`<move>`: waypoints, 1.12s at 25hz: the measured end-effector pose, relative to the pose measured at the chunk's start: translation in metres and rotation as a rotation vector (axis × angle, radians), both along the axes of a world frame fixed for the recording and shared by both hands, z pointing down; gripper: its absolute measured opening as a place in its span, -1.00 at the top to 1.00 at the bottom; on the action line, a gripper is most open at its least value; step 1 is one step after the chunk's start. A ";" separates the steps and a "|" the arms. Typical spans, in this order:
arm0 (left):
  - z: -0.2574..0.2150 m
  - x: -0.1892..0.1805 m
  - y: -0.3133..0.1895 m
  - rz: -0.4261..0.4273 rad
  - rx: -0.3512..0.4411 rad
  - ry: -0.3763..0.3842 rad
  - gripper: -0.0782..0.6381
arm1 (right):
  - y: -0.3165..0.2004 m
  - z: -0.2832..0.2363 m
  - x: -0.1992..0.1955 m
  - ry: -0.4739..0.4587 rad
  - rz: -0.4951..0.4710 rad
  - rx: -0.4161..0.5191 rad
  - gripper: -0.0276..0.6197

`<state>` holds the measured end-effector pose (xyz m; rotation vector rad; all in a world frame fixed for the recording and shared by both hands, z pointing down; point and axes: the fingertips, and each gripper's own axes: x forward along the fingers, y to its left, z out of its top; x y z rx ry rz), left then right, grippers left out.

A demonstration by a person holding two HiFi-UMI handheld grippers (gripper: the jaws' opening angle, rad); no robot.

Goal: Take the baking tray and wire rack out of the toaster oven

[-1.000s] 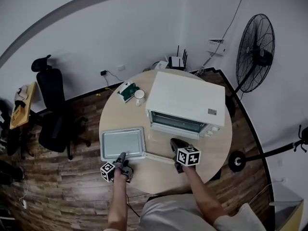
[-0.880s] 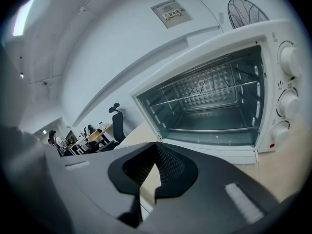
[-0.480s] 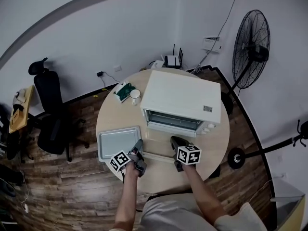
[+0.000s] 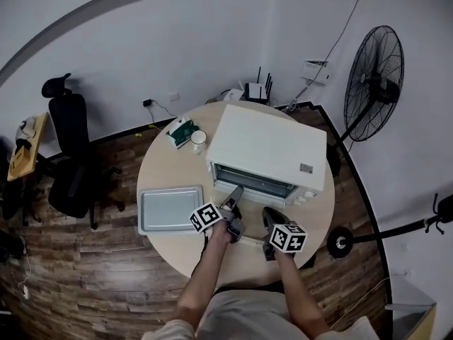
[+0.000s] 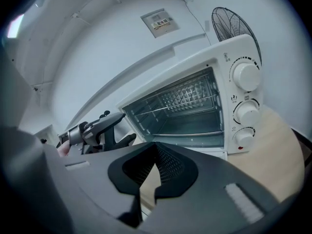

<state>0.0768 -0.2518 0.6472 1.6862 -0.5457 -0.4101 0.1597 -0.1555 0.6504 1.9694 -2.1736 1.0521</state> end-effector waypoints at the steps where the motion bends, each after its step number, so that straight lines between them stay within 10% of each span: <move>1: 0.001 0.008 -0.004 0.001 0.003 0.004 -0.12 | 0.004 0.000 0.003 -0.002 0.007 0.000 0.92; 12: 0.011 0.091 -0.043 -0.014 -0.016 0.055 -0.05 | 0.056 0.024 0.056 -0.004 0.114 -0.074 0.92; 21: 0.008 0.095 -0.064 -0.154 -0.019 0.082 0.56 | 0.061 0.028 0.078 0.006 0.151 -0.097 0.92; 28: 0.008 0.092 -0.062 -0.241 -0.052 0.075 0.59 | 0.055 0.028 0.075 0.004 0.147 -0.093 0.92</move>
